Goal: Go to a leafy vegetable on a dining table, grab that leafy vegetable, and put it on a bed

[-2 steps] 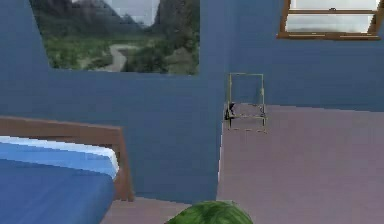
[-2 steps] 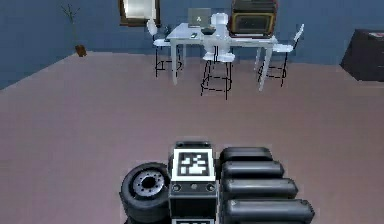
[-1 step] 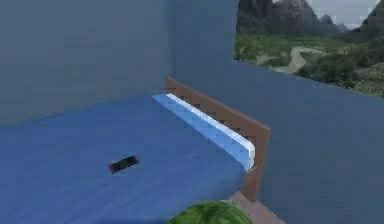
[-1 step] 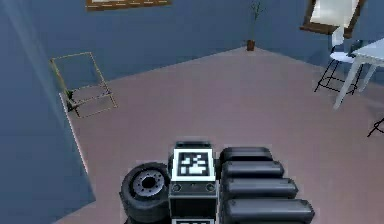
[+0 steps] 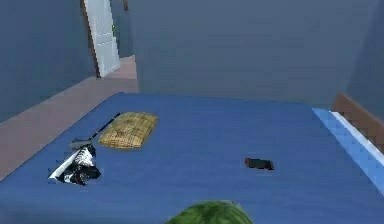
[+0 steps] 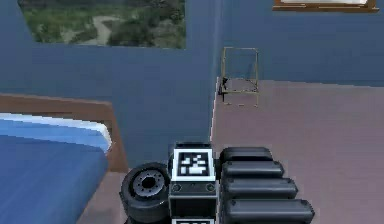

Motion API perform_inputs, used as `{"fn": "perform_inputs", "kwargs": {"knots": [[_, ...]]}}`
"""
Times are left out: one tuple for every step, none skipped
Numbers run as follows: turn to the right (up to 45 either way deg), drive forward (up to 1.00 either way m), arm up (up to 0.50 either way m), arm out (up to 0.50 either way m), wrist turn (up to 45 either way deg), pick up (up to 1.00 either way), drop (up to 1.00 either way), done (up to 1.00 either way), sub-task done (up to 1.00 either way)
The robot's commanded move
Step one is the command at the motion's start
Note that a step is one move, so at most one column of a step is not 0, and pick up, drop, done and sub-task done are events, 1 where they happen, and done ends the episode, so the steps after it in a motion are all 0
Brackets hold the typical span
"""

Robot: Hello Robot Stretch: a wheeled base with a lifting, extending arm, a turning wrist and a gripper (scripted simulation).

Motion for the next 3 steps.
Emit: {"fn": "perform_inputs", "kwargs": {"knots": [[-45.0, 0.0, 0.0, 0.0, 0.0, 0.0, 0.0, 0.0, 0.0], [-24.0, 0.0, 0.0, 0.0, 0.0, 0.0, 0.0, 0.0, 0.0], [-3.0, 0.0, 0.0, 0.0, 0.0, 0.0, 0.0, 0.0, 0.0]]}}
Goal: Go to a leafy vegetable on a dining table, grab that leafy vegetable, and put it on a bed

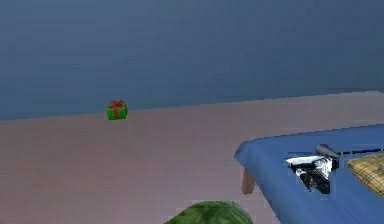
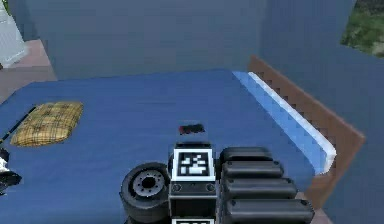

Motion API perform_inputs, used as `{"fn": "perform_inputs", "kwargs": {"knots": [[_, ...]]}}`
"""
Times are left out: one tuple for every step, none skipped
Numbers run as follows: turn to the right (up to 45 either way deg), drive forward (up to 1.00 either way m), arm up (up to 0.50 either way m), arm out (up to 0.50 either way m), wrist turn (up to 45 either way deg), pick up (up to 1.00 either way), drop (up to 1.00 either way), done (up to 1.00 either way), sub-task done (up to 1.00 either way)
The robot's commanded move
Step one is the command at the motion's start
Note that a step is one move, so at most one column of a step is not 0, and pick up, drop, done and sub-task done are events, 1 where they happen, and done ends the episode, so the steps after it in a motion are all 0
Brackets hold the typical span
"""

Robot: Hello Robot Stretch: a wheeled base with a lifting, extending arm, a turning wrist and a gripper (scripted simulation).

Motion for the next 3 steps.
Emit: {"fn": "perform_inputs", "kwargs": {"knots": [[45.0, 0.0, 0.0, 0.0, 0.0, 0.0, 0.0, 0.0, 0.0], [45.0, 0.0, 0.0, 0.0, 0.0, 0.0, 0.0, 0.0, 0.0], [45.0, 0.0, 0.0, 0.0, 0.0, 0.0, 0.0, 0.0, 0.0]]}}
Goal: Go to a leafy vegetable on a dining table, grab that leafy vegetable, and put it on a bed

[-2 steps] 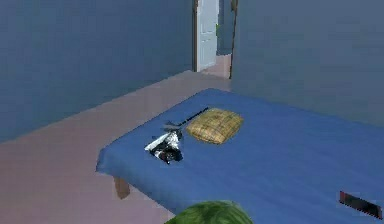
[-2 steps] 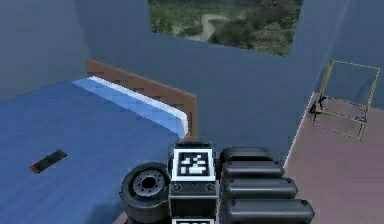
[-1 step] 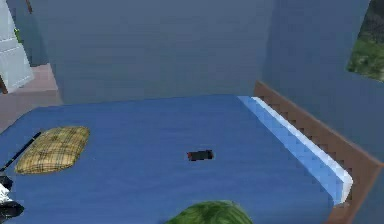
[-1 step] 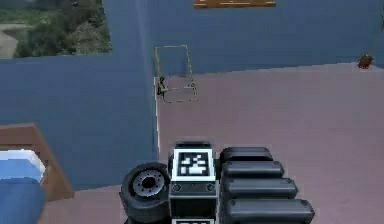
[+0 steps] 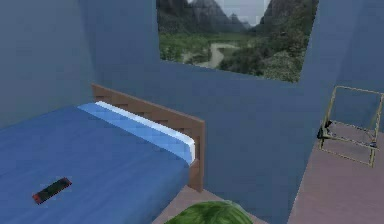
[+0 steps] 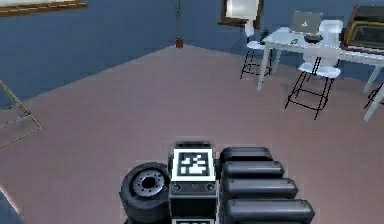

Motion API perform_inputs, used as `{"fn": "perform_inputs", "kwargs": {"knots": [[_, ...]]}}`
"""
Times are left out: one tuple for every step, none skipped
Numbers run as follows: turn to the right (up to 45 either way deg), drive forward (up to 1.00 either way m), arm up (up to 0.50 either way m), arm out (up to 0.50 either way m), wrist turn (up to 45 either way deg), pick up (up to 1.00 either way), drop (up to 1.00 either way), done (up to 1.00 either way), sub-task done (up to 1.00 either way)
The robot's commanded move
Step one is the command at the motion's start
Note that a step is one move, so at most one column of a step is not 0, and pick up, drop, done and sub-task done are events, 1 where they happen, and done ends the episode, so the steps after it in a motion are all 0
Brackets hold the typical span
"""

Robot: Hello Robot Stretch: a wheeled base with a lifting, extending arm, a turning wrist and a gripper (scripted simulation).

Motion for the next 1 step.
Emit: {"fn": "perform_inputs", "kwargs": {"knots": [[15.0, 0.0, 0.0, 0.0, 0.0, 0.0, 0.0, 0.0, 0.0]]}}
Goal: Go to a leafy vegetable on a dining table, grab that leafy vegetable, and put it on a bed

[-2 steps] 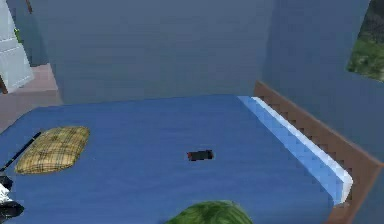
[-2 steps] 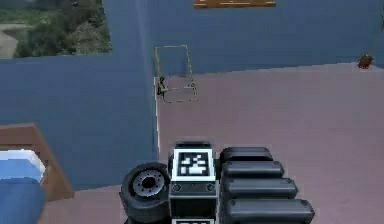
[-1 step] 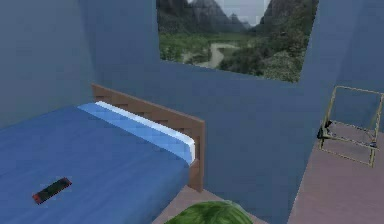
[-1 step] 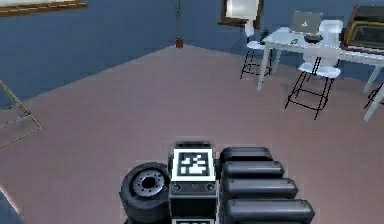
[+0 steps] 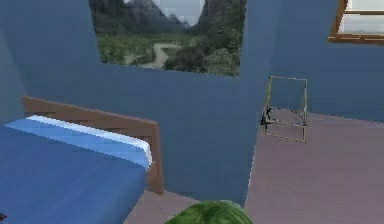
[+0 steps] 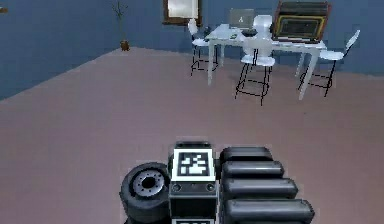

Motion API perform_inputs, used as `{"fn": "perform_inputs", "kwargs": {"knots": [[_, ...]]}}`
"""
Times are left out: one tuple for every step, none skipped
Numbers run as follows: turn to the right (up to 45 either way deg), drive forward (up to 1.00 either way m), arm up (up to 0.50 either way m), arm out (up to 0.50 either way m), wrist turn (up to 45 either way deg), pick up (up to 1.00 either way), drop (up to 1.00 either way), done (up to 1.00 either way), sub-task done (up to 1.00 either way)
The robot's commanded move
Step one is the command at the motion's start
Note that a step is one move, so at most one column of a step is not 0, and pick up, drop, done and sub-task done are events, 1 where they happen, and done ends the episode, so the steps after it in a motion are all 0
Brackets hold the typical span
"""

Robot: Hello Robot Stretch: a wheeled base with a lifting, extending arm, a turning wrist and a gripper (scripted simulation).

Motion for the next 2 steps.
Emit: {"fn": "perform_inputs", "kwargs": {"knots": [[-45.0, 0.0, 0.0, 0.0, 0.0, 0.0, 0.0, 0.0, 0.0], [-45.0, 0.0, 0.0, 0.0, 0.0, 0.0, 0.0, 0.0, 0.0]]}}
